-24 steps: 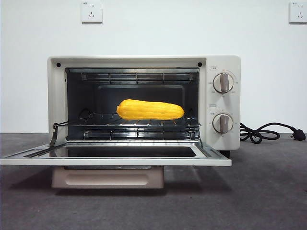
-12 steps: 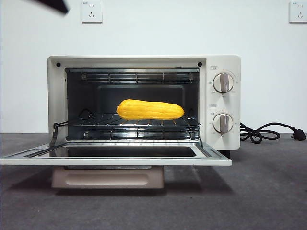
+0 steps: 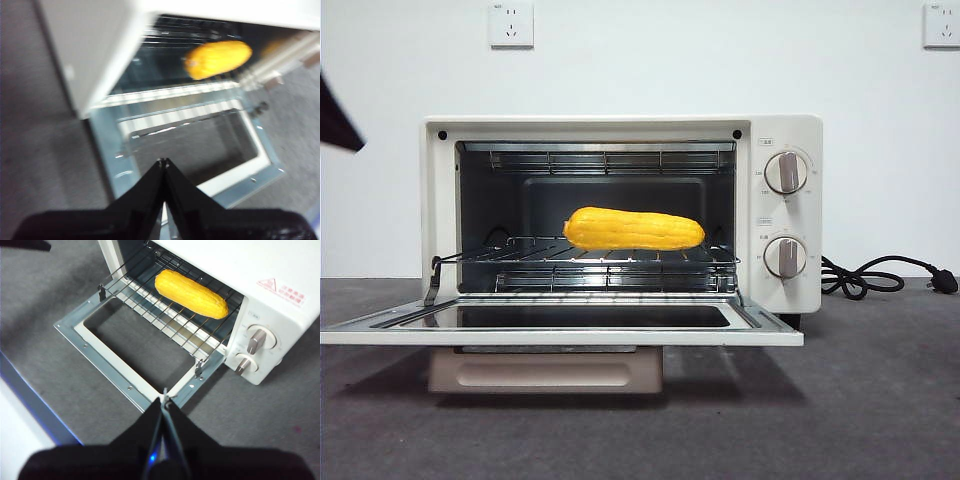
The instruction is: Take the corn from the table,put the corn in the oven
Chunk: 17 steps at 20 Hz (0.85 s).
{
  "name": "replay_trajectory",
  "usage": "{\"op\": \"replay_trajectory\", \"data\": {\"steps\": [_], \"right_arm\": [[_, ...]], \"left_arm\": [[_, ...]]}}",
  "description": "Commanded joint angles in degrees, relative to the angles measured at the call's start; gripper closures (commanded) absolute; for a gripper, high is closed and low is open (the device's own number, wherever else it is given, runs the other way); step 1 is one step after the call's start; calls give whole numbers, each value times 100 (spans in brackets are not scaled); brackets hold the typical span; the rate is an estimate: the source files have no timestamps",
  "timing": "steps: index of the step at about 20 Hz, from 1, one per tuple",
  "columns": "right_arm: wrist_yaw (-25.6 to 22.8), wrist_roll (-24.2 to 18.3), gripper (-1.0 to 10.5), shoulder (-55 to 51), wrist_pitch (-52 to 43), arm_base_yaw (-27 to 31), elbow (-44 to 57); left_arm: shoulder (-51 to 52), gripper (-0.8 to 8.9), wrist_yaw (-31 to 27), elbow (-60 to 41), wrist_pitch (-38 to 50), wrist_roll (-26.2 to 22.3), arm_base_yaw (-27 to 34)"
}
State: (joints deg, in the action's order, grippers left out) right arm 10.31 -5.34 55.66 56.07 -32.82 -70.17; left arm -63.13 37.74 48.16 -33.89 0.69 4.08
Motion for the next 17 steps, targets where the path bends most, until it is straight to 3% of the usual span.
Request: {"op": "replay_trajectory", "data": {"steps": [1,9,17], "right_arm": [[555,-138,962,96,-24,352,-7],[1475,-262,962,422,-44,815,-7],[1493,-282,959,520,-79,815,-7]], "left_arm": [[-4,822,68,-313,208,42,282],[-1036,822,396,-894,638,37,745],[-2581,822,426,-894,1021,57,503]]}}
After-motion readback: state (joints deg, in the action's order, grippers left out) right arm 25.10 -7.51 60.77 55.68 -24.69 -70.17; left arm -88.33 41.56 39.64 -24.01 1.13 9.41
